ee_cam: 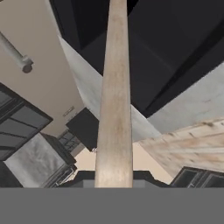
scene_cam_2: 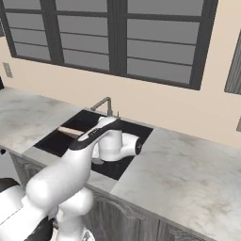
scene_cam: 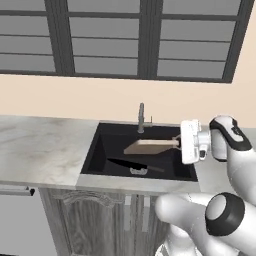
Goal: Move the cutting board and knife to the sink. Then move spray from the cabinet to the counter.
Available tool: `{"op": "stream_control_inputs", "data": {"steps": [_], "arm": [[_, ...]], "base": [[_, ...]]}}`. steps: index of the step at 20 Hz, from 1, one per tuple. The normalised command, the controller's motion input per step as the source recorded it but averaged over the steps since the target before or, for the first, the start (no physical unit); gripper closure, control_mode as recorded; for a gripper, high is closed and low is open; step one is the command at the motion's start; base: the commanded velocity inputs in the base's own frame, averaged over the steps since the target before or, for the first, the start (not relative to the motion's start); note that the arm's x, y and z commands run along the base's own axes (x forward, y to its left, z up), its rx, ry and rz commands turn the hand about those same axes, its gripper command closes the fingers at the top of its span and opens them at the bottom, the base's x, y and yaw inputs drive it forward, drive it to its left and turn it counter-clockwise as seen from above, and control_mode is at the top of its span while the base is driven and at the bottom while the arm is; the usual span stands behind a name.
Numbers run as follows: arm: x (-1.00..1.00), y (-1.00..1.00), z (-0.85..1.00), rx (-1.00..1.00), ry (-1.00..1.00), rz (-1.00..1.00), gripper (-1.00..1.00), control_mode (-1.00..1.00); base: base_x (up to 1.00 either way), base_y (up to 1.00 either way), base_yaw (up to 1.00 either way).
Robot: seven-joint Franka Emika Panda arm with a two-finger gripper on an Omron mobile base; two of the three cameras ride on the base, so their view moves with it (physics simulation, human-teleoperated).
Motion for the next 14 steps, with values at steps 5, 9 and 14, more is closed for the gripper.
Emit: {"op": "stream_control_inputs", "data": {"steps": [5,9,14], "arm": [[0.50,0.00,-0.39,0.00,0.00,0.00,1.00,-1.00],[0.54,0.01,-0.41,0.00,0.00,0.00,1.00,-1.00],[0.56,0.01,-0.45,-0.01,0.00,0.00,1.00,-1.00]], "base": [[0.00,0.00,0.00],[0.00,0.00,0.00],[0.00,0.00,0.00]]}}
